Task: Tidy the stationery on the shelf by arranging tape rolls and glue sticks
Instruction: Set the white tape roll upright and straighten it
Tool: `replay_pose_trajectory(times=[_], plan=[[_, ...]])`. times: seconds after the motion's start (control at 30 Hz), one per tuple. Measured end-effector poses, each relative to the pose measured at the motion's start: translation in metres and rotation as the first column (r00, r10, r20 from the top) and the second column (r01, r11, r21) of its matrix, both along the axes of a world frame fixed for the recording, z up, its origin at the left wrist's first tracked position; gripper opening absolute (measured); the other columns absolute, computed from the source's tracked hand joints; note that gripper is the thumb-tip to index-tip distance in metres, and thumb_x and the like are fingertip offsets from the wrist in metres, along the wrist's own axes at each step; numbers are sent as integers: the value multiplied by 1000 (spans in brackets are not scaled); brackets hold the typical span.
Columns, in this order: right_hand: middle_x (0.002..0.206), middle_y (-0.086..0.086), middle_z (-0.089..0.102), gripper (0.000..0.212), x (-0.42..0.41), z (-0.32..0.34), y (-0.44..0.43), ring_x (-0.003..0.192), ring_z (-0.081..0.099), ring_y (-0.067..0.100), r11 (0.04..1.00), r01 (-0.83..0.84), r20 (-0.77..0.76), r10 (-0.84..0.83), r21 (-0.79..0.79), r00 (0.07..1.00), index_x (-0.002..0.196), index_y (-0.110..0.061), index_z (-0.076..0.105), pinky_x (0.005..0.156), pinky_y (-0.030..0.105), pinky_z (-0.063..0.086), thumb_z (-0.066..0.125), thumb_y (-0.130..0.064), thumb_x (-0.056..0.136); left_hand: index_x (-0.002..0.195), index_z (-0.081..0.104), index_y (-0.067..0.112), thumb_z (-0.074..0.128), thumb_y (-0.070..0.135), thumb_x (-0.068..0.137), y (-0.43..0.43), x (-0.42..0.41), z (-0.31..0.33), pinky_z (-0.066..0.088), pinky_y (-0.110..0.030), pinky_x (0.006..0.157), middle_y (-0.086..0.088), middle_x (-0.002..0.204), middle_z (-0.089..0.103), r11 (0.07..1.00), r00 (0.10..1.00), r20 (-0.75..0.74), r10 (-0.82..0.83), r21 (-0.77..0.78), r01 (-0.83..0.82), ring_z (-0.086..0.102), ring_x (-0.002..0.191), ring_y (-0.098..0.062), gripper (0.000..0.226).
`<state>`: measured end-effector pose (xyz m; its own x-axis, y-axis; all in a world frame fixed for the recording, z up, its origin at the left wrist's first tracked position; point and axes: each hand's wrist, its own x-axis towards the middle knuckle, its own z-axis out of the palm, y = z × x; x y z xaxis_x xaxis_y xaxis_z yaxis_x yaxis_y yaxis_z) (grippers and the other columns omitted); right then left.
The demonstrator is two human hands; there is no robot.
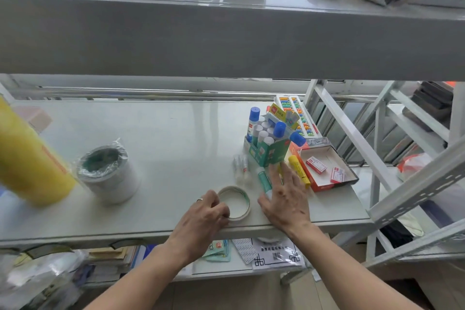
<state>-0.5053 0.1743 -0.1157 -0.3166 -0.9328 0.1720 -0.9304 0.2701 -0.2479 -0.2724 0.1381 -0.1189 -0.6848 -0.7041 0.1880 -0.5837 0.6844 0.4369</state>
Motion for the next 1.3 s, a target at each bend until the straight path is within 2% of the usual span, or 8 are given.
replay_pose_trajectory(times=[0.23, 0.43, 0.67, 0.77, 0.83, 1.0, 1.1, 1.3], plan=[[160, 12, 33, 73, -4, -2, 4, 147, 30, 34, 1000, 10, -50, -11, -14, 999, 153, -25, 32, 119, 50, 28, 46, -54, 87, 95, 59, 26, 57, 34, 96, -5, 15, -4, 50, -22, 71, 9, 103, 39, 1000, 1000, -23, 13, 2, -13, 52, 83, -11, 8], [146, 11, 48, 61, 28, 24, 13, 138, 43, 30, 962, -140, 110, 169, -234, 979, 138, -13, 50, 114, 50, 39, 62, -32, 81, 94, 62, 26, 66, 27, 90, -6, 40, 10, 54, -17, 81, 4, 121, 36, 996, 984, -153, 90, 26, -87, 56, 103, -9, 5], [148, -5, 47, 85, 131, 59, -11, 130, 49, 6, 892, -377, 585, 448, -248, 676, 150, -23, 39, 110, 28, 43, 80, -40, 78, 95, 65, 24, 70, 14, 85, -6, 119, 63, 43, -10, 94, 3, 134, 45, 975, 917, -340, 210, 7, -221, 53, 115, 8, 15], [144, -2, 55, 85, 182, 68, -44, 127, 56, 10, 855, -406, 598, 516, -322, 613, 148, -19, 44, 108, 30, 47, 84, -37, 76, 96, 66, 21, 65, 20, 86, -19, 162, 85, 34, -3, 97, 7, 134, 47, 957, 887, -383, 256, -28, -289, 42, 121, 17, 10], [140, -1, 59, 80, 212, 76, -65, 124, 58, 10, 827, -418, 574, 561, -375, 596, 145, -18, 49, 107, 28, 48, 86, -33, 76, 98, 66, 21, 65, 20, 87, -33, 188, 93, 33, -3, 99, 9, 132, 48, 946, 872, -393, 292, -14, -323, 43, 123, 12, 10], [132, 0, 64, 63, 257, 83, -105, 121, 57, 14, 828, -414, 509, 560, -379, 654, 134, -16, 58, 98, 25, 45, 83, -34, 79, 96, 68, 22, 71, 16, 87, -75, 226, 90, 34, -3, 96, 2, 125, 54, 928, 864, -355, 357, 30, -371, 49, 116, -2, 11], [129, 2, 62, 57, 265, 71, -114, 121, 54, 16, 856, -416, 504, 516, -306, 692, 130, -15, 60, 96, 21, 40, 82, -34, 80, 95, 69, 26, 72, 21, 87, -91, 235, 81, 41, -16, 99, 3, 123, 53, 934, 870, -340, 356, 113, -339, 52, 116, -4, 10], [136, 2, 58, 69, 269, 58, -112, 123, 53, 12, 888, -368, 525, 459, -275, 717, 138, -16, 55, 104, 31, 46, 82, -40, 79, 109, 65, 28, 74, 27, 85, -97, 241, 71, 47, -27, 98, 6, 124, 52, 935, 875, -330, 355, 154, -321, 50, 112, -1, 26]])
